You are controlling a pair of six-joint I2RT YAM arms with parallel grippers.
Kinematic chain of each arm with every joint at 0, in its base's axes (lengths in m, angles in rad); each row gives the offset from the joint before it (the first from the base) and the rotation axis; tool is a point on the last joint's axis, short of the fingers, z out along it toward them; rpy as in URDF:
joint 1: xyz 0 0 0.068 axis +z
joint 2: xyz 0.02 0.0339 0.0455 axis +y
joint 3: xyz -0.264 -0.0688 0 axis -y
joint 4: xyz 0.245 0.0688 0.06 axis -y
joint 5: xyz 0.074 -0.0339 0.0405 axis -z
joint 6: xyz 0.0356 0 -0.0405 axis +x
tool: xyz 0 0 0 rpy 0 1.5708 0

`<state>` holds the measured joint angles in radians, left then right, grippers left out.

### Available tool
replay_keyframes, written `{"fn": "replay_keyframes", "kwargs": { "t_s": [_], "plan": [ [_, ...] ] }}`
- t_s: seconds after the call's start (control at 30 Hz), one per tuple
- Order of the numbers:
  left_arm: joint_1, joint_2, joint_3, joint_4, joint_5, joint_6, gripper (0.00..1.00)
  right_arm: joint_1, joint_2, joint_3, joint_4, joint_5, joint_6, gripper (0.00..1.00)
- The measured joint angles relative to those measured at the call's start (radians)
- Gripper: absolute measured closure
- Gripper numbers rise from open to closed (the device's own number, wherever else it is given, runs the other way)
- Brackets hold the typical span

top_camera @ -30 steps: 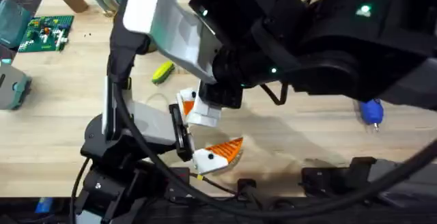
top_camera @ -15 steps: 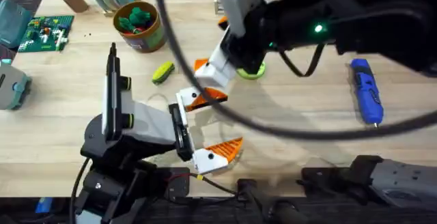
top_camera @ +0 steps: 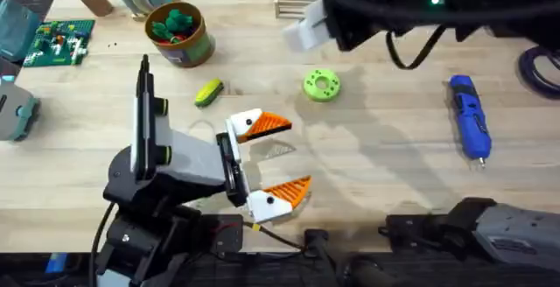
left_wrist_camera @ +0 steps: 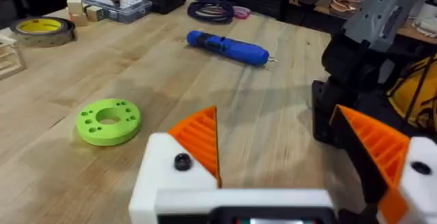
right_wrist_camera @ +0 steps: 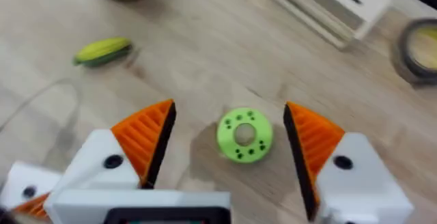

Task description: Pick up the gripper from the table and insert it into the empty holder that is missing its gripper. Then pick up a screw, insert it into the mounting hole, and use the screwdriver to tighten it. Finally, clean up the table by picking up the vegetable and placing it into the bucket.

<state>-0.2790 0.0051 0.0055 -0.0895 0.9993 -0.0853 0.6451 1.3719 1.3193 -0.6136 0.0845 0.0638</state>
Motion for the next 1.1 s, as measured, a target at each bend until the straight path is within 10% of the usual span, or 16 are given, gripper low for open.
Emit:
{"fn": "replay_keyframes", "kwargs": {
  "t_s": [0.53,0.77,1.1],
  "plan": [
    [0.000,0.000,0.000,0.000,0.000,0.000,0.009,-0.087,-0.010,0.000,-0.008,0.185,0.138,0.045],
    [0.000,0.000,0.000,0.000,0.000,0.006,0.957,-0.288,-0.099,0.000,-0.087,0.189,0.187,0.045],
    [0.000,0.000,0.000,0.004,-0.001,0.047,0.994,-0.717,-0.160,-0.002,-0.240,0.188,0.322,0.044]
  ]
}}
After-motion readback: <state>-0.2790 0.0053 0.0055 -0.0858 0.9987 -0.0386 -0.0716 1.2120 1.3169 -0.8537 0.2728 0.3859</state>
